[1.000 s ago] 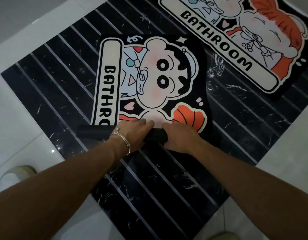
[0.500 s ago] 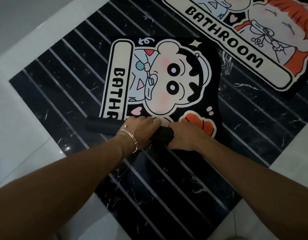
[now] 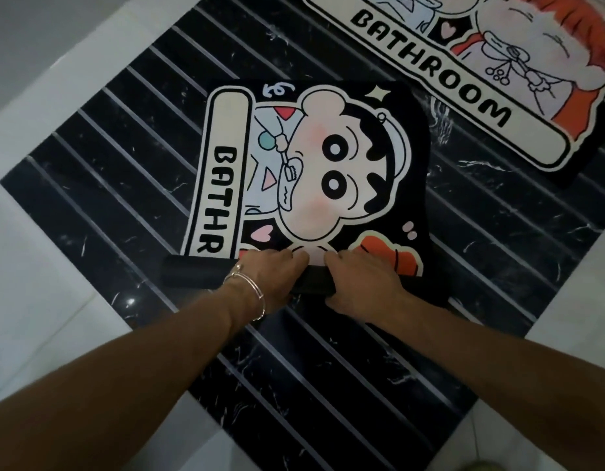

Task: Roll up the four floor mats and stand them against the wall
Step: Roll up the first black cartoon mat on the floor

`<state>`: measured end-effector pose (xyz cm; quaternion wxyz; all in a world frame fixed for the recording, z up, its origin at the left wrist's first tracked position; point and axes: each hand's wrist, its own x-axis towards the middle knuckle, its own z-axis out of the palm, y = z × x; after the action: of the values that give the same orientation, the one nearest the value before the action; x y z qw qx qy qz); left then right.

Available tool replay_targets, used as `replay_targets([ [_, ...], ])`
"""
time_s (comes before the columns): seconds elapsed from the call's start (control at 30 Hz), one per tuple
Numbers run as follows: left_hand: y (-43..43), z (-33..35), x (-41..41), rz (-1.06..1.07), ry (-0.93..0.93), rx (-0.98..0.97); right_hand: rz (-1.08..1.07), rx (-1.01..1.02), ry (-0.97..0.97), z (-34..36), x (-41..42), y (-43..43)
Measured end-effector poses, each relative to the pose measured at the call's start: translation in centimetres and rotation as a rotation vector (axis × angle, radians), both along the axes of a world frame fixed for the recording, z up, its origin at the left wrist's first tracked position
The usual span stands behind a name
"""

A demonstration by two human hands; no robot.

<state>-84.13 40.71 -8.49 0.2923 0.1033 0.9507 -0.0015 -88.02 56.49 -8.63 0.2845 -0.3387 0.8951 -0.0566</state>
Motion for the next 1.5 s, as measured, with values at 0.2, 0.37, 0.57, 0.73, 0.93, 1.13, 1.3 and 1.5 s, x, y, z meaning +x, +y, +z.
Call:
replay_targets([
  [0.2,0.1,0.1,-0.3,-0.024,0.083,0.075,0.010,0.000,0.050,-0.2,-0.2,-0.2],
  [0.37,0.8,-0.3,-0.4,-0.007,0.063,0.042,-0.037,0.006,-0.180,-0.7,-1.0,-0.1],
  [0.57,-0.1,-0.6,-1.3,0.028,0.047,0.059,-0.078,0.006,0.172,-1.0,0.4,-0.9],
  [0.73,0.0,-0.9,0.3,-0.080,0.075,0.037,-0.078,0.093,-0.255,-0.9,-0.5,-1.1],
  [0.93,0.2,-0.6,-0.3,-0.100,-0.043,0.090,-0.126,0.006,0.293,-1.6,3.3,-0.5],
  [1.13,0.3,-0.8,0.0,-0.207,0.064,0.081,-0.114,0.110,-0.246,-0.8,0.5,-0.2],
  [1.3,-1.2,-0.5,-1.6,-0.101,-0.020,0.079,-0.034,0.083,0.068,0.2,0.0,-1.7],
  [1.5,-0.4,-0.5,-0.3,-0.104,0.076,0.087,-0.006,0.114,-0.111,-1.0,-0.3,-0.7],
])
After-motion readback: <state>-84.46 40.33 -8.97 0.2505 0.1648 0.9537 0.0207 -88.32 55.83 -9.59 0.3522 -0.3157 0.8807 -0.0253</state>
